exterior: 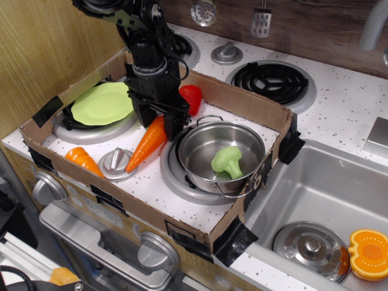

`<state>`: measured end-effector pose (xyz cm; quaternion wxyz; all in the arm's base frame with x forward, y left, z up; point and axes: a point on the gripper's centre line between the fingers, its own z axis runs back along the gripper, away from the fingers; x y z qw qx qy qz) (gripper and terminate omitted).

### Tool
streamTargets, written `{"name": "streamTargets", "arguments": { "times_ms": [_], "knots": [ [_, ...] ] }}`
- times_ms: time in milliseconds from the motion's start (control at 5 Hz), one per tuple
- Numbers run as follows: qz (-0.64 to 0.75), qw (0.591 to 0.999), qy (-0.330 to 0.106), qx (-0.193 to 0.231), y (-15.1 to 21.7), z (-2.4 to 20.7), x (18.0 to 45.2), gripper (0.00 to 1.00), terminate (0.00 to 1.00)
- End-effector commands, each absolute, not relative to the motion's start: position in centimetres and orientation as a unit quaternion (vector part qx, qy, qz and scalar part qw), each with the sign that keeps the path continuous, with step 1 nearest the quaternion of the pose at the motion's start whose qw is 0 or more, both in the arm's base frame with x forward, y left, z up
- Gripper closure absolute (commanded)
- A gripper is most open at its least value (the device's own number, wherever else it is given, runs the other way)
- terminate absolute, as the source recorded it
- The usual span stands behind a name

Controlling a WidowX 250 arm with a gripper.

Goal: Take carrot off plate

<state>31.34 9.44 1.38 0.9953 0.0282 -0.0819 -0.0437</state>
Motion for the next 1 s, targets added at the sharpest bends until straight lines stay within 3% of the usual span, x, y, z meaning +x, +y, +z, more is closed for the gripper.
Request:
{"name": "streamTargets", "arguments": {
  "times_ms": [0,400,600,800],
  "knots": [
    [-0.054,0.992,-0.095,0.062,10.2,5.3,32.6,0.0,0.0],
    [-0.085,0.988,-0.098,0.08,10.0,8.5,32.9,0.0,0.0],
    [-0.122,0.98,-0.127,0.092,9.6,8.6,32.9,0.0,0.0],
    [-0.122,0.98,-0.127,0.092,9.6,8.6,32.9,0.0,1.0]
  ]
}}
